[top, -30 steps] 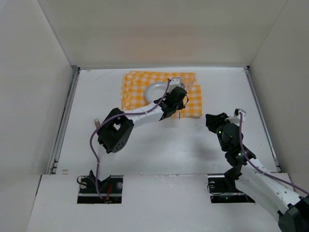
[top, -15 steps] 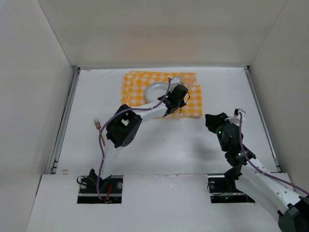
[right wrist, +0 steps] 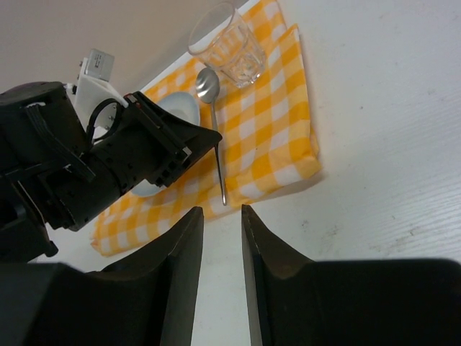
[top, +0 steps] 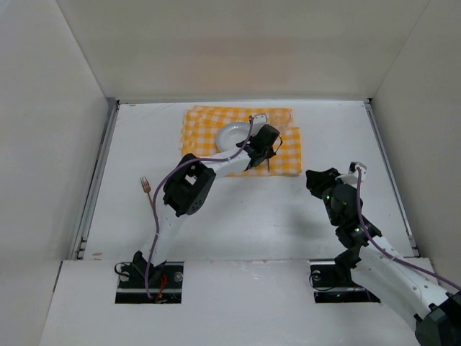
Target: Set the dinner table for one person
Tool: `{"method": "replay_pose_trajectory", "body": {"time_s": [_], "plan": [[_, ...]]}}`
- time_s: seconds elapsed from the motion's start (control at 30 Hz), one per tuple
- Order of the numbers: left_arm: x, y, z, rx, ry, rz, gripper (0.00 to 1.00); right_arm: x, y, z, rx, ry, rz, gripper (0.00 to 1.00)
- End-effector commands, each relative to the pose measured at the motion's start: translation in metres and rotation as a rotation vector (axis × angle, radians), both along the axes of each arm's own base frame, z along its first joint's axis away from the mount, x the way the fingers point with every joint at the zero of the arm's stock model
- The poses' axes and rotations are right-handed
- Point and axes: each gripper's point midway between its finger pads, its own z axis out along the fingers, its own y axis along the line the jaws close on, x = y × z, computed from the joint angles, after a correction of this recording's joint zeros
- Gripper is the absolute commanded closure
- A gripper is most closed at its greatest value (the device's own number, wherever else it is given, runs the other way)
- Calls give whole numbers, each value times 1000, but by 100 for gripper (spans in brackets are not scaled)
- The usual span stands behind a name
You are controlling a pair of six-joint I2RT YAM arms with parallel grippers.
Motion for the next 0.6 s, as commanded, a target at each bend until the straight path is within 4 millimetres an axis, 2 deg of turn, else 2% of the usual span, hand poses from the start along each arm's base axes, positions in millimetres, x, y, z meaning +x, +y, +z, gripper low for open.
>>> {"method": "replay_pose_trajectory", "body": {"time_s": [0.0,0.13,0.27,0.4,0.57], "plan": [[12,-7,24,-39,-18,-20,96,2,3,12,32,-47,8,66],[16,-4,19,-10,-5,-26,92,2,4,12,32,-47,9,66],[13,-3,22,-2,-9,-29,79,2,4,13,33,-50,11,65],[7,-2,35,8,-32,-48,71,2,4,14,34,-51,11,65],[-20,5,73,30,-88,-87,69,1,3,15,37,-57,11,64]]}}
